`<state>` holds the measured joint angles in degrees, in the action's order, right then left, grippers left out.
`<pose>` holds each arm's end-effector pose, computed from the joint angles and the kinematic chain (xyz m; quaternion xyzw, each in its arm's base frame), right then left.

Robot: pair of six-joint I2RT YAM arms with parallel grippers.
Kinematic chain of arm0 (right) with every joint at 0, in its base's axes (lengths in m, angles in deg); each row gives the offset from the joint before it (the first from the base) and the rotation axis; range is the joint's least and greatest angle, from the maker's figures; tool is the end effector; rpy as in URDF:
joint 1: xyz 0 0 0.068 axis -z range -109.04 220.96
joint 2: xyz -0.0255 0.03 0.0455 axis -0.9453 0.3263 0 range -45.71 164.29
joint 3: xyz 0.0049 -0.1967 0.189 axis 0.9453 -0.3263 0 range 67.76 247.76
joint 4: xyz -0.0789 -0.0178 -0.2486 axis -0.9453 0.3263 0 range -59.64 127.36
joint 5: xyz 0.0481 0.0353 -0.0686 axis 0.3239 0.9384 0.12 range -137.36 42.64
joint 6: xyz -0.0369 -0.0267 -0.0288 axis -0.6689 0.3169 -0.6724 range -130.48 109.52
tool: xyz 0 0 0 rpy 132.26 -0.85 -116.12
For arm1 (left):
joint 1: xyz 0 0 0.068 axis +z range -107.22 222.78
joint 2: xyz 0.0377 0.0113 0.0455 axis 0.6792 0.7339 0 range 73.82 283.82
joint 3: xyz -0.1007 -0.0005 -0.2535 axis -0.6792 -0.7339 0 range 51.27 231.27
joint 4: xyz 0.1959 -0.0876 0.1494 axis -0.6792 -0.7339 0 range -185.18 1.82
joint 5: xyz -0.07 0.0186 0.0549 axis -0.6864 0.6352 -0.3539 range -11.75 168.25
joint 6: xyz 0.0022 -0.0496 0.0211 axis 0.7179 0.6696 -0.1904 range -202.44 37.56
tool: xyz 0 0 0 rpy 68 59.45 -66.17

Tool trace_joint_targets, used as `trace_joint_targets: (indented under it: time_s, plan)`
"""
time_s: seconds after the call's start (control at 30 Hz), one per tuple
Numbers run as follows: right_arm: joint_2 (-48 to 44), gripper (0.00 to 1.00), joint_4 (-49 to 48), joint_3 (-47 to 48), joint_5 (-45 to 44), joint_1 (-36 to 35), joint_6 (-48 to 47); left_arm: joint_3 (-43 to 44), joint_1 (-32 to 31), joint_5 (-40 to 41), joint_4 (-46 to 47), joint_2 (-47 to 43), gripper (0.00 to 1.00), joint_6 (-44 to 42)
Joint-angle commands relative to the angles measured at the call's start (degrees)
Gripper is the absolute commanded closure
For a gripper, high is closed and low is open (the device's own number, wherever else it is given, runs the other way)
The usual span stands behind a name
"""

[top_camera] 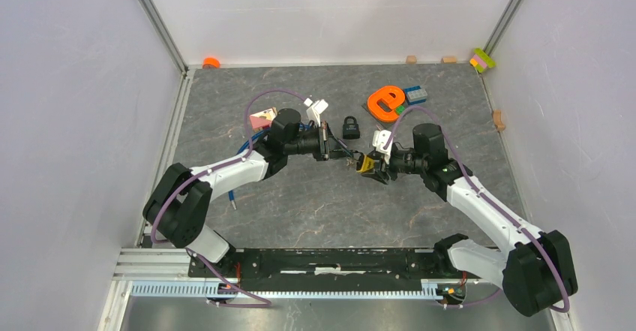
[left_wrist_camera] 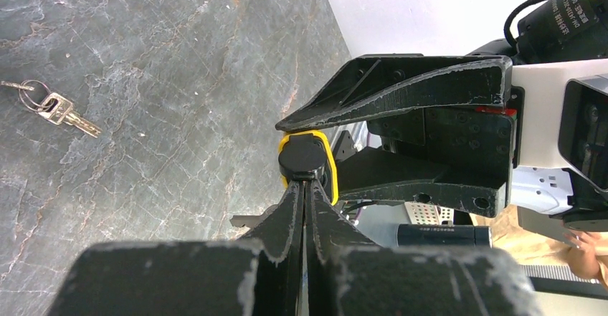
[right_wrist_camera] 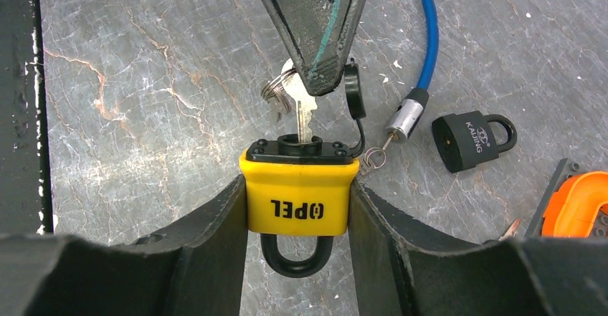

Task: Unlock with the key

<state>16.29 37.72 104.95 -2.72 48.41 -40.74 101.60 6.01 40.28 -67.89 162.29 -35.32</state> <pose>0.2008 0.1103 0.2454 -0.5246 0.6436 0.3016 0.4687 0.2591 -0.2211 0.2419 0.1219 0.7785 -0.5677 0.2383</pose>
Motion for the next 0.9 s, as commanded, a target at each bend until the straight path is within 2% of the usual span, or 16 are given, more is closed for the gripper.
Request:
trace_joint_targets:
  time_s: [0.0,0.63,0.87]
  plan:
    - [-0.38,1.0,-3.25,1.48,3.06,0.35,-0.17,0.94,-0.23,0.66,0.18,-1.03,0.98,-2.46]
    - [0.69,1.0,-3.32,2.46,2.03,0.56,0.82,1.21,-1.37,0.09,0.18,-0.64,0.98,-2.11]
    - [0.17,1.0,-2.73,2.03,4.6,1.5,-1.36,0.59,-1.29,0.75,-0.51,-0.96,0.98,-3.03]
